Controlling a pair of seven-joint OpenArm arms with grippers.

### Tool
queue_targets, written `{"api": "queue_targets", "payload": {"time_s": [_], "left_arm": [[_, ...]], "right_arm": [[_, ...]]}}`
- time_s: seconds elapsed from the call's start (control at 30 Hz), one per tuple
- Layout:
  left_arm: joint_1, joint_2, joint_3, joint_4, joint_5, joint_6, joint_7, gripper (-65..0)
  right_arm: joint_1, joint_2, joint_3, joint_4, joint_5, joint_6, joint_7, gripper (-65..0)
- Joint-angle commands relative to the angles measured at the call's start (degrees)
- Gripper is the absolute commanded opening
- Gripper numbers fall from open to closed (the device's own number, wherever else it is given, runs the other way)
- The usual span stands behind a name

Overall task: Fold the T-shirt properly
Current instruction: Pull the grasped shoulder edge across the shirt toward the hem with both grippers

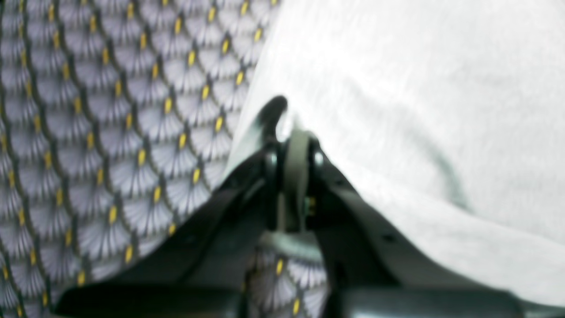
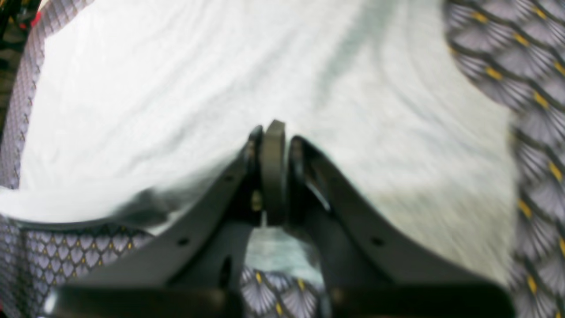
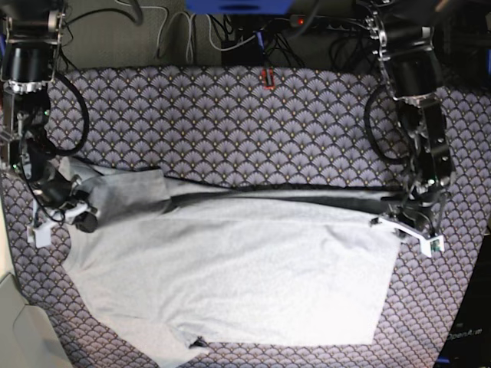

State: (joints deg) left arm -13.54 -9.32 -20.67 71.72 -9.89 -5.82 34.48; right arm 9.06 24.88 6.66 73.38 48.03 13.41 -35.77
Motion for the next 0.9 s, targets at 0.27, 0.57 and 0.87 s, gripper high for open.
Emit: {"api": "queue_targets", "payload": {"time_s": [0.27, 0.57, 0.87], "left_arm": [[-9.4, -1.3, 0.5, -8.4, 3.9, -0.1, -2.5, -64.4], [-13.2, -2.3, 0.9, -9.3, 4.0, -0.2, -2.5, -64.4], [-14.5, -2.5, 5.6, -15.1, 4.0, -0.2, -7.5, -64.4]], "right_arm": [[10.2, 1.8, -6.1, -7.3, -4.4, 0.6, 2.1, -65.0], [16.8, 3.4, -10.6, -15.2, -5.1, 2.7, 5.7, -65.0], [18.1, 1.4, -11.2, -18.4, -13.7, 4.7, 8.1, -65.0]]}}
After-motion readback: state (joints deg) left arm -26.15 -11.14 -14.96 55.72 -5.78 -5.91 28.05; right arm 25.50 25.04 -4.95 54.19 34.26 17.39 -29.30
